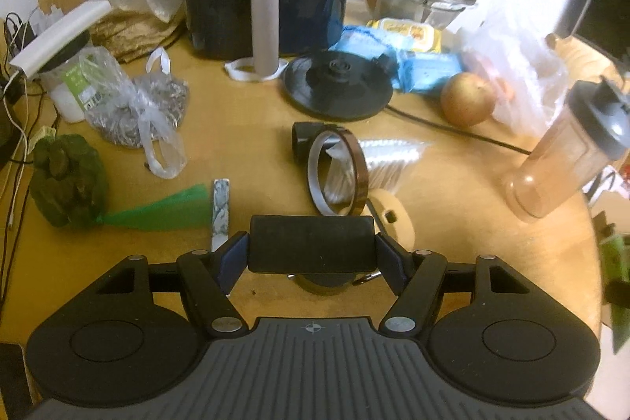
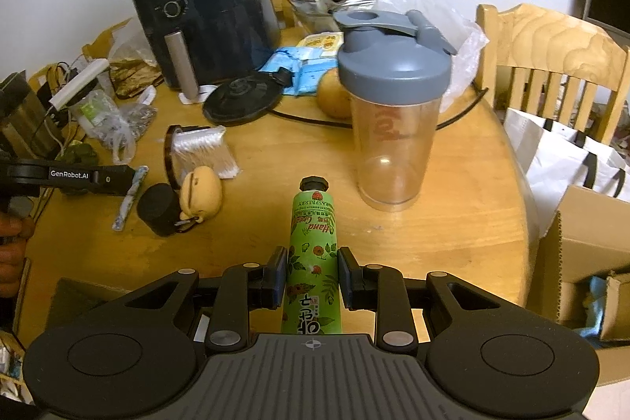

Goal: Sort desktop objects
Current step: 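Lift the black adapter with the left gripper while right holds the green tube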

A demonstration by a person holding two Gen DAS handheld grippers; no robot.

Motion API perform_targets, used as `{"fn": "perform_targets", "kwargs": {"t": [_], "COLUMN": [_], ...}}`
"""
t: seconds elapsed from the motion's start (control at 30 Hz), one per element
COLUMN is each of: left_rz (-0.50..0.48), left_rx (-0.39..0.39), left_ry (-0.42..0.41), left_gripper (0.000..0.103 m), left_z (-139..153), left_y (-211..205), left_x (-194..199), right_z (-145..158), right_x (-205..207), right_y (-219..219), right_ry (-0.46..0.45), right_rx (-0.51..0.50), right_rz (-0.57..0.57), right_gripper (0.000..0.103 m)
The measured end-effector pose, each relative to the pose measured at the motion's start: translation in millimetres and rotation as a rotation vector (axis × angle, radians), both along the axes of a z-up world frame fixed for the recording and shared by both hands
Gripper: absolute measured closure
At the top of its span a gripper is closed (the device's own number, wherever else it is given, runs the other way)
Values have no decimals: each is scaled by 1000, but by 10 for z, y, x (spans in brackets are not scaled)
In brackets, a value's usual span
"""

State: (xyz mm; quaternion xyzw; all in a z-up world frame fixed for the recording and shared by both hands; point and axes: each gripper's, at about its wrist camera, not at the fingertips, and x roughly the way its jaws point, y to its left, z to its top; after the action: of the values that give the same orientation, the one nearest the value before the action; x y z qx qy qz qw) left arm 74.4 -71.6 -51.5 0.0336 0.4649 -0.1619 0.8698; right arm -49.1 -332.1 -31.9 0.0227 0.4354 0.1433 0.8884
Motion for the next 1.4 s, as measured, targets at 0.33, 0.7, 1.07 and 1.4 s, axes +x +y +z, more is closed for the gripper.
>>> {"fn": "perform_targets", "kwargs": {"t": [0.33, 0.7, 1.07, 1.4], "left_rz": [-64, -122, -138, -154], "left_rx": [-37, -55, -96, -101], "left_ry": [-49, -69, -37, 7], "left_gripper": [35, 35, 35, 35], "left_z": [226, 332, 298, 192], "left_y": [147, 321, 548, 597], "left_x": [-219, -513, -819, -1093], "right_z": [62, 116, 98, 82], "right_x": [-51, -190, -325, -455], "right_y": [181, 341, 519, 666], "right_ry": [-3, -7, 17, 25], "right_rx": [18, 23, 42, 34], "right_rz": [41, 80, 132, 203], "right_gripper": [73, 73, 73, 73]}}
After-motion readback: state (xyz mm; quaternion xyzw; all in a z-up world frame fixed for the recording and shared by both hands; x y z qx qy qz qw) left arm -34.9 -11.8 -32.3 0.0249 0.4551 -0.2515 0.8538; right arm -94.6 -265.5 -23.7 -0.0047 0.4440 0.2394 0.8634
